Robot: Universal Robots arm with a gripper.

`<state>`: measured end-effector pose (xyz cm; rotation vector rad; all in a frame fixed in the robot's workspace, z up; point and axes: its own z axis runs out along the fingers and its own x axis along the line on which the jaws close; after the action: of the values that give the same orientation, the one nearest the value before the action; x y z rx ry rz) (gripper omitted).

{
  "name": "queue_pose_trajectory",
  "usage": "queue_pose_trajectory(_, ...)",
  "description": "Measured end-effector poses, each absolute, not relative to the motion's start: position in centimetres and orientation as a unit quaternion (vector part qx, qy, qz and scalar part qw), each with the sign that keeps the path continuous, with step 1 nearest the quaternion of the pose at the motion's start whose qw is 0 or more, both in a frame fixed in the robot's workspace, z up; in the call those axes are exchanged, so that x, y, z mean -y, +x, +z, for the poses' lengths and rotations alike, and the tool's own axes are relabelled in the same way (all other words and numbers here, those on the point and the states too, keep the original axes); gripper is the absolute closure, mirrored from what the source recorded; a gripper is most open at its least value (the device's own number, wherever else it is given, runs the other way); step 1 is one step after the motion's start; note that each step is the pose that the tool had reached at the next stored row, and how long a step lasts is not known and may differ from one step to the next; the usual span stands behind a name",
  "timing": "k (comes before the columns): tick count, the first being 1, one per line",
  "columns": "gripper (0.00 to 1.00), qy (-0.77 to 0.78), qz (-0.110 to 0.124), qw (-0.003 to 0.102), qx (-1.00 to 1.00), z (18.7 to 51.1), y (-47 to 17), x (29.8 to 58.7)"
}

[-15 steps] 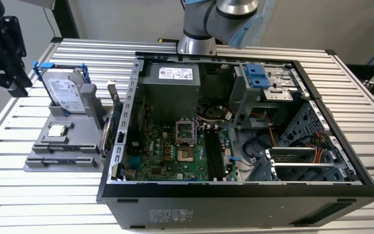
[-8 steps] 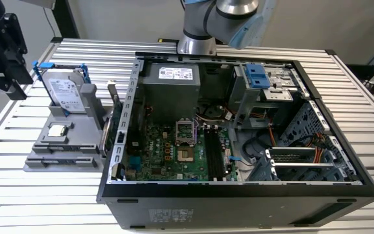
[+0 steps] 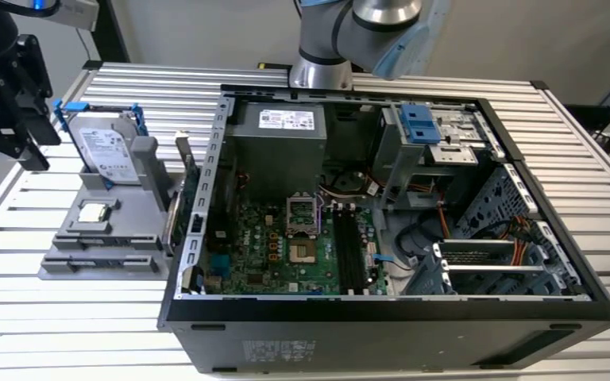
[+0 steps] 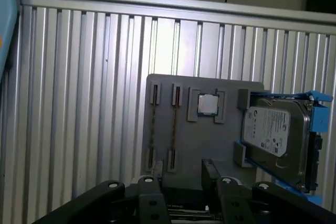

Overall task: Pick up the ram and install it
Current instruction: 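Pick up the ram and move it above insertion slot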

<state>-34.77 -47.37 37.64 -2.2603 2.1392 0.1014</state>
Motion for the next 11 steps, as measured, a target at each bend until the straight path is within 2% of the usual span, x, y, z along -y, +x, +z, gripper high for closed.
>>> queue_pose_trajectory(11, 0.00, -0.726, 0.033, 0.014, -0.687, 37.22, -34.78, 47.36)
